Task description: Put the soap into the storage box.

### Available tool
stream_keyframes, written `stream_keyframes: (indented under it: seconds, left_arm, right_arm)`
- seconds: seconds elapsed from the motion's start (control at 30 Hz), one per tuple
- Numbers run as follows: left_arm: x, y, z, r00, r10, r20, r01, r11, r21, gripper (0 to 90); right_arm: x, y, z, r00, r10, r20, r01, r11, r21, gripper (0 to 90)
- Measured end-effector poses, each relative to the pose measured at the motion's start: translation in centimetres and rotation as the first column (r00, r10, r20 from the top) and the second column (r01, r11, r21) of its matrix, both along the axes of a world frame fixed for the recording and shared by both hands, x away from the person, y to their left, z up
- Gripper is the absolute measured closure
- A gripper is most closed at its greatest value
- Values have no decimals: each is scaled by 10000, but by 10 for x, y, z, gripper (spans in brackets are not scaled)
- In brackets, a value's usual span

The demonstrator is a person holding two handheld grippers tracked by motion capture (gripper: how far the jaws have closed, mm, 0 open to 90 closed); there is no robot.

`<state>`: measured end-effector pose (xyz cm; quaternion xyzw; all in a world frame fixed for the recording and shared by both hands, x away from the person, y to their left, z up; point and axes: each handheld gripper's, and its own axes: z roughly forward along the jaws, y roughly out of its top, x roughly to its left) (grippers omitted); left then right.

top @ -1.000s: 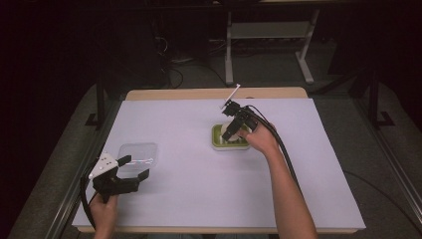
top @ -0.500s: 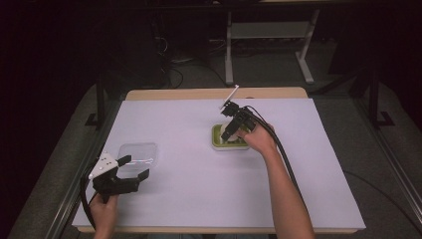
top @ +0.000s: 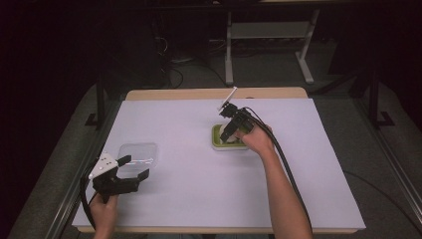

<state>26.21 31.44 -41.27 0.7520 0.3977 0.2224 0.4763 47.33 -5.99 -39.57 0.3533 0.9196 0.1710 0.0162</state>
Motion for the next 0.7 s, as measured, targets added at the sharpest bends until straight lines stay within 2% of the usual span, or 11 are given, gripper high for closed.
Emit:
stream_keyframes:
  seconds: [0.7]
  left_arm:
    - [0,1,0,10000,-11,59,11,10000,46,129]
  right_arm:
    - [4,2,-10,9995,-171,-260,167,9998,-143,234]
